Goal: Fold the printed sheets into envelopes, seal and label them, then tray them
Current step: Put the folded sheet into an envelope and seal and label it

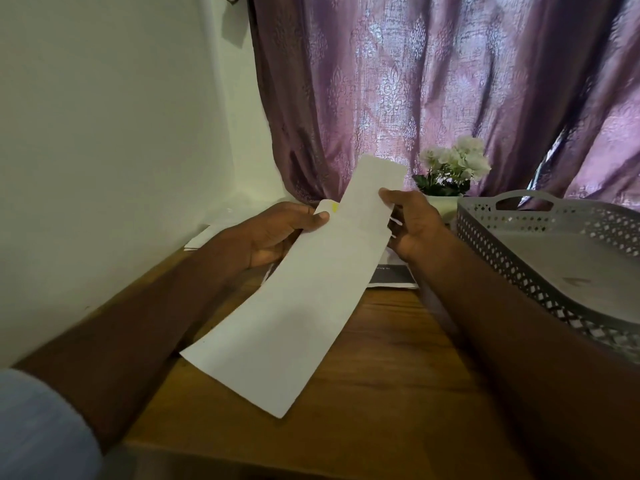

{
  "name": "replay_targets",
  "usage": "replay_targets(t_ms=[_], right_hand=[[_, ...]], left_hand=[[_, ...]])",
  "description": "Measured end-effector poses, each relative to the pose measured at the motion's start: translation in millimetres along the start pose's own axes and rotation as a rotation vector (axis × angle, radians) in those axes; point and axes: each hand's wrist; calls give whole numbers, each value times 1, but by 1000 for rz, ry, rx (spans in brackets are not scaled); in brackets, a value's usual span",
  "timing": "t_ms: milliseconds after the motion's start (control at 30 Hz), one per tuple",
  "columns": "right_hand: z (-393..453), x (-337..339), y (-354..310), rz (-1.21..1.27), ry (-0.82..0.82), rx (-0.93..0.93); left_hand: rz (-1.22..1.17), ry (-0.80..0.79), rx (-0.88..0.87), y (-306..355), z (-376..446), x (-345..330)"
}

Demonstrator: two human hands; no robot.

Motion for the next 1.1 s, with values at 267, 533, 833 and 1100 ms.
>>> replay_targets(t_ms=[267,533,833,1100], right_hand=[[0,-1,5,-102,-47,-59],[1,-5,8,-147,-120,-27],[8,-3,12,-209,-138,-43],[7,-2,10,-158,-128,-54]], left_hand=[[-9,88,-29,1,7,7],[5,58,-49,2,5,10],[-22,-24,-15,3,1,4],[-31,-16,-14,3,1,2]])
Point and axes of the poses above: each hand's wrist, its own z-axis towards the middle knuckle, its own x-axis out of the back of the hand, y = z × x, and after that the axes turned 2 degrees about -x, right-handed
